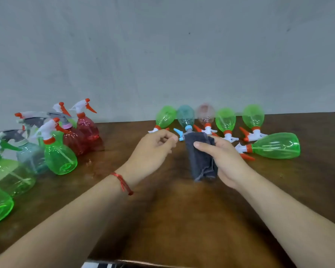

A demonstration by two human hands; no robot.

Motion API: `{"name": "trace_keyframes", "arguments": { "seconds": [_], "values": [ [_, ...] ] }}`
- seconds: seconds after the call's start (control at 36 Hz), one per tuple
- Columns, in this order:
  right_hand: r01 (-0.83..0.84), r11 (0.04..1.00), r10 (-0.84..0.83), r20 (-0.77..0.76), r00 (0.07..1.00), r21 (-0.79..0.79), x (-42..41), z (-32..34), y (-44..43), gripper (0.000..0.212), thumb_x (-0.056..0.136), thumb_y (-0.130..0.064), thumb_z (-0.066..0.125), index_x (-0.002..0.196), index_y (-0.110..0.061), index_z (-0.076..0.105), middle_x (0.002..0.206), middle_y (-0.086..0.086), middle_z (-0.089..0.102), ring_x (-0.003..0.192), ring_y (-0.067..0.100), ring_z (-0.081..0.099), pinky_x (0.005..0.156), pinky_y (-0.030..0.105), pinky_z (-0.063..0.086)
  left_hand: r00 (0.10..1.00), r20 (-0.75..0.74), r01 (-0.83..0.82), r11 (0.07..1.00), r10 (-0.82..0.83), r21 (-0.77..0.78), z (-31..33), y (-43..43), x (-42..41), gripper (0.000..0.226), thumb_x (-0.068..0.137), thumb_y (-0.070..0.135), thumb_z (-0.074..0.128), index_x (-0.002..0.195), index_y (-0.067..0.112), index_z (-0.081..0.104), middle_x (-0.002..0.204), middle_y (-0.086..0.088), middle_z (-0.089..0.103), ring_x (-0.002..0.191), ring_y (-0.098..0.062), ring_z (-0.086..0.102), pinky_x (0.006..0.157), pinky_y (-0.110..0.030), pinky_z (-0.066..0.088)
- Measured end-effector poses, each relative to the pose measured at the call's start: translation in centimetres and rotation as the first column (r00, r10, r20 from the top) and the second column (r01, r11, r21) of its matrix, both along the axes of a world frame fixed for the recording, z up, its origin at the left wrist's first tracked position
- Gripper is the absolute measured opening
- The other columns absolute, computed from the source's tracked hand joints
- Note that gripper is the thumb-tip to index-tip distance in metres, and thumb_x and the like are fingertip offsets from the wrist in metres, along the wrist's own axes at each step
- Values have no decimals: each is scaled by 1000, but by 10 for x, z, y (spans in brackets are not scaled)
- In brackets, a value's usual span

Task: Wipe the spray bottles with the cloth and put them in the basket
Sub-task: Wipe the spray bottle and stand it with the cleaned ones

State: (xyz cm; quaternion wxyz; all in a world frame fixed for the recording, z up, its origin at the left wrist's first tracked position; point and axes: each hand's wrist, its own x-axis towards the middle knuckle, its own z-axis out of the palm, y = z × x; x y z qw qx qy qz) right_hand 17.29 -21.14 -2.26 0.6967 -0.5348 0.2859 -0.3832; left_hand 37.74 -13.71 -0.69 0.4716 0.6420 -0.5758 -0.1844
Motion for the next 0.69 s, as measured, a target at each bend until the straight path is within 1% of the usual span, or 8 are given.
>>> {"name": "trace_keyframes", "arguments": {
  "seconds": [0.08, 0.14, 0.22, 0.33, 0.44, 0.53, 0.61, 0.69],
  "values": [
    [52, 998, -56, 84, 995, 46, -11, -7, -16, 24, 100, -10, 68, 123, -9, 73, 117, 15, 78, 108, 33, 75, 90, 42, 62, 967, 230, -123, 991, 106, 59, -9, -23, 25, 10, 102, 26, 66, 101, 32, 74, 82, 20, 70, 71, 1, 61, 73, -22, 48],
    [97, 992, -107, 135, 985, 78, -15, -10, -24, 18, 101, -10, 66, 116, -13, 75, 111, 10, 80, 102, 28, 77, 81, 37, 64, 903, 408, -196, 975, 136, 107, -7, -40, 46, 17, 102, 25, 65, 117, 30, 71, 104, 16, 71, 93, -5, 66, 87, -28, 51],
    [129, 984, -149, 167, 975, 125, -15, -13, -33, 14, 102, -11, 66, 111, -16, 76, 105, 9, 80, 89, 25, 77, 67, 38, 64, 809, 585, -264, 927, 62, 267, 4, -62, 76, 47, 92, 46, 52, 133, 27, 64, 130, 2, 65, 119, -21, 61, 101, -38, 48],
    [111, 984, -134, 165, 977, 139, -17, -23, -44, 16, 101, -14, 68, 116, -16, 75, 109, 10, 80, 95, 27, 78, 73, 39, 62, 746, 666, -343, 847, -17, 406, -3, -93, 101, 53, 97, 16, 54, 149, 28, 55, 149, -5, 59, 137, -31, 53, 113, -44, 44],
    [122, 986, -138, 136, 981, 117, -16, -30, -46, 21, 99, -18, 72, 120, -17, 75, 111, 9, 80, 100, 29, 78, 83, 45, 63, 762, 640, -316, 809, -95, 496, -6, -110, 94, 84, 76, 59, 45, 156, 35, 50, 153, -7, 57, 141, -35, 50, 116, -47, 42],
    [132, 987, -144, 133, 981, 94, -15, -31, -49, 21, 99, -18, 73, 119, -19, 76, 112, 7, 80, 105, 30, 77, 91, 49, 61, 714, 686, -356, 772, -138, 526, -13, -117, 93, 68, 86, 29, 44, 152, 43, 53, 158, 6, 53, 145, -29, 47, 119, -51, 37],
    [138, 985, -152, 151, 977, 100, -16, -29, -50, 19, 100, -14, 71, 117, -18, 77, 112, 7, 80, 106, 29, 76, 92, 48, 61, 683, 719, -364, 796, -126, 484, -17, -115, 93, 66, 87, 19, 41, 142, 49, 60, 149, 13, 59, 139, -26, 50, 115, -48, 39],
    [157, 981, -175, 167, 970, 119, -19, -25, -49, 16, 100, -11, 69, 112, -16, 77, 108, 9, 80, 99, 27, 77, 91, 49, 61, 668, 729, -297, 847, -146, 442, -17, -109, 86, 37, 103, 20, 53, 126, 44, 70, 126, 17, 70, 128, -20, 57, 105, -39, 41]
  ]
}}
